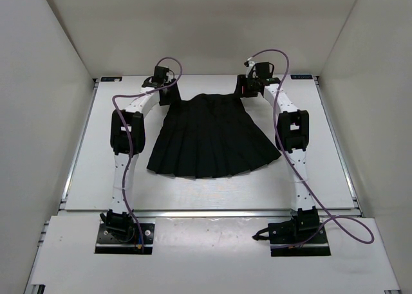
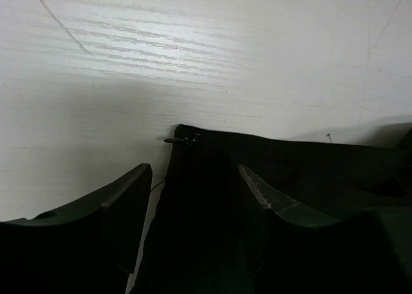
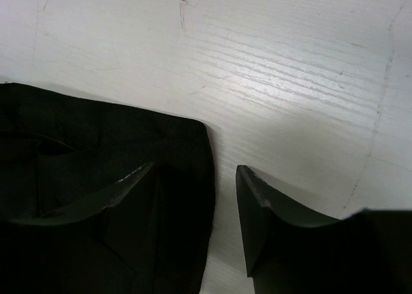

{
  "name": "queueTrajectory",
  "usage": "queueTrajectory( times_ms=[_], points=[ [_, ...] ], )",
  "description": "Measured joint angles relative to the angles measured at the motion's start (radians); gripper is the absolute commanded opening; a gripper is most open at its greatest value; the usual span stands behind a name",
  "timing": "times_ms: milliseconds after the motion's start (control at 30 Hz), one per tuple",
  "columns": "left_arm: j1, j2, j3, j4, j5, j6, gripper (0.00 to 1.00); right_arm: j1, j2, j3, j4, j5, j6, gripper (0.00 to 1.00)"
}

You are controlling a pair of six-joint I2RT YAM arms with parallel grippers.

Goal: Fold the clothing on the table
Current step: Fold the skirt

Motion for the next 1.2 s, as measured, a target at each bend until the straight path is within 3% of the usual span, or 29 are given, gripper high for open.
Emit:
queueTrajectory(
  times_ms=[200, 433, 533, 600, 933, 1200],
  points=[
    [0.0, 0.011, 0.0, -0.006, 0.014, -0.009, 0.62, -0.003, 0.0, -0.01, 0.008, -0.016, 0.012, 0.33],
    [0.006, 0.011, 0.0, -0.01, 0.039, -0.025, 0.45, -0.01, 0.0, -0.018, 0.011, -0.04, 0.02, 0.19],
    [0.006, 0.011, 0.0, -0.011, 0.047, -0.029, 0.23, -0.013, 0.0, -0.018, 0.014, -0.043, 0.021, 0.03],
    [0.005, 0.011, 0.0, -0.011, 0.052, -0.023, 0.01, -0.013, 0.0, -0.018, 0.014, -0.046, 0.025, 0.0],
    [-0.015, -0.035, -0.072, 0.022, 0.071, 0.019, 0.0, -0.034, -0.042, -0.018, -0.035, -0.053, 0.027, 0.0],
    [-0.019, -0.2, 0.0, 0.031, 0.129, 0.046, 0.0, -0.056, -0.418, -0.018, -0.108, 0.006, -0.009, 0.0]
  ],
)
